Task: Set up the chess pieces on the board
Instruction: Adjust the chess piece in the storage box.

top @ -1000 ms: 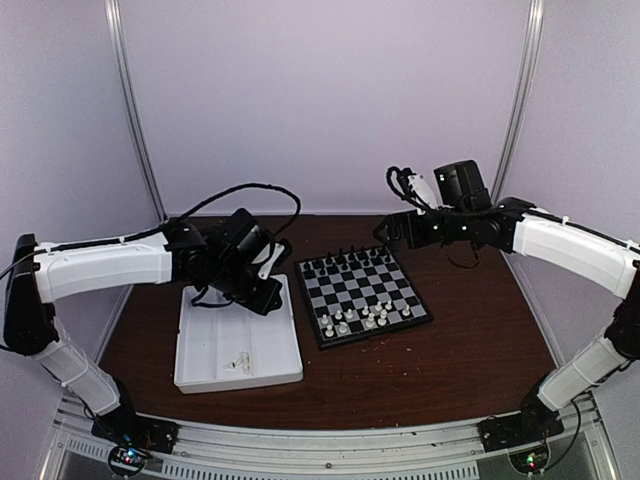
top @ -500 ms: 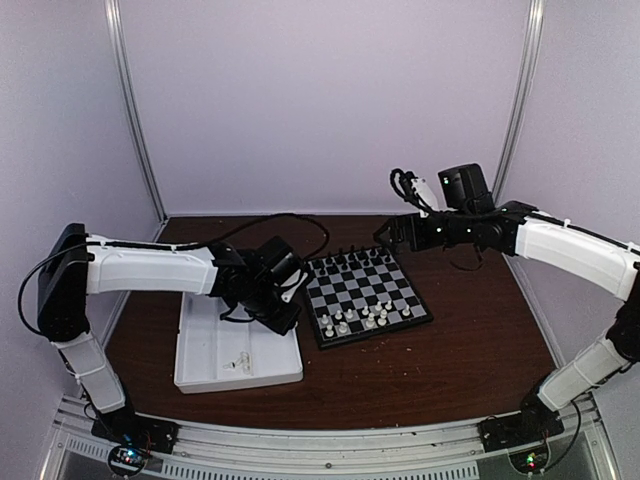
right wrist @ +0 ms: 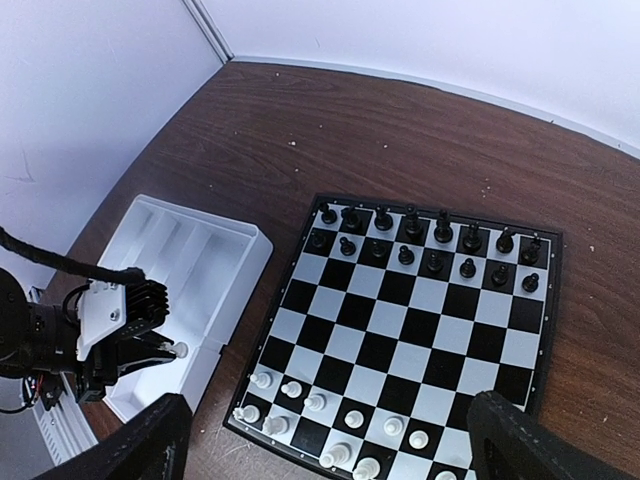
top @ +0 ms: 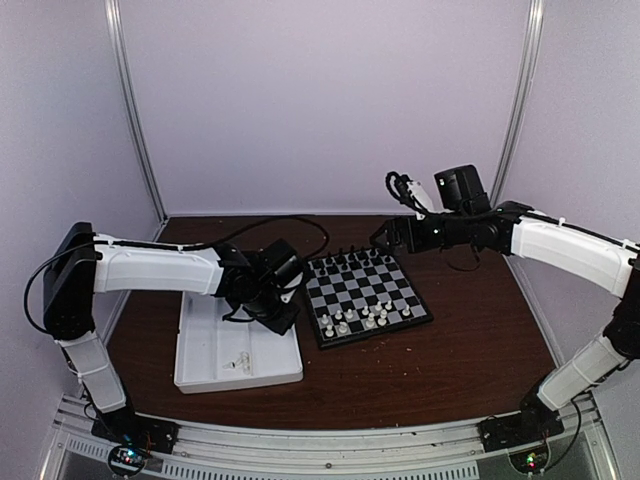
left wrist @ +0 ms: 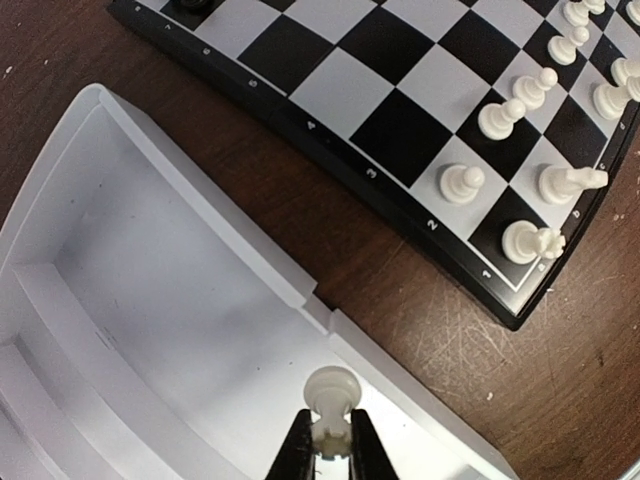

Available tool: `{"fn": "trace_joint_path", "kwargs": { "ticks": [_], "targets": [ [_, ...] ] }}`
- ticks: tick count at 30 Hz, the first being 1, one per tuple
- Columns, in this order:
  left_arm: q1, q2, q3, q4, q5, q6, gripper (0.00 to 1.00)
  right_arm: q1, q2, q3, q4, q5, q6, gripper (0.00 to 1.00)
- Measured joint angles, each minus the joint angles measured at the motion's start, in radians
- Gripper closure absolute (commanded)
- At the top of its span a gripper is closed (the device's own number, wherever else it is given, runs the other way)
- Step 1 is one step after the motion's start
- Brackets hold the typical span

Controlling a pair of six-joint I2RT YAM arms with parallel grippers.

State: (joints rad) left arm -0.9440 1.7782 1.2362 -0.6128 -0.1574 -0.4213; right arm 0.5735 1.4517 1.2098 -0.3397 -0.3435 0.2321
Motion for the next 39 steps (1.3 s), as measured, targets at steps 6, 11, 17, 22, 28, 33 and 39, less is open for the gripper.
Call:
{"fn": "trace_joint_path", "kwargs": {
  "ticks": [6, 11, 17, 22, 28, 33, 39],
  "targets": [
    [0.0, -0.005, -0.024, -0.019, -0.015, -0.015, 0.91, 0.005, 0.019, 0.001, 0.0, -0.023, 0.001, 0.0],
    [0.0, -0.006, -0.063, -0.029, -0.021, -0.03, 0.91, 0.032, 0.026, 0.002, -0.005, -0.018, -0.01, 0.0],
    [0.006, -0.005, -0.066, -0.066, -0.021, -0.069, 0.87, 0.123, 0.033, -0.006, -0.003, 0.02, -0.032, 0.0],
    [0.027, -0.003, -0.066, -0.092, -0.002, -0.11, 0.84, 0.207, 0.014, -0.113, 0.023, 0.071, -0.042, 0.0],
    [0.029, 0.019, -0.048, -0.13, 0.013, -0.146, 0.81, 0.243, 0.013, -0.16, 0.028, 0.084, -0.04, 0.0],
    [0.029, 0.024, -0.034, -0.146, 0.034, -0.167, 0.79, 0.284, 0.013, -0.173, 0.041, 0.087, -0.034, 0.02],
    [0.029, -0.004, -0.03, -0.153, 0.024, -0.183, 0.62, 0.32, 0.038, -0.153, 0.064, 0.077, -0.023, 0.12]
  ]
}}
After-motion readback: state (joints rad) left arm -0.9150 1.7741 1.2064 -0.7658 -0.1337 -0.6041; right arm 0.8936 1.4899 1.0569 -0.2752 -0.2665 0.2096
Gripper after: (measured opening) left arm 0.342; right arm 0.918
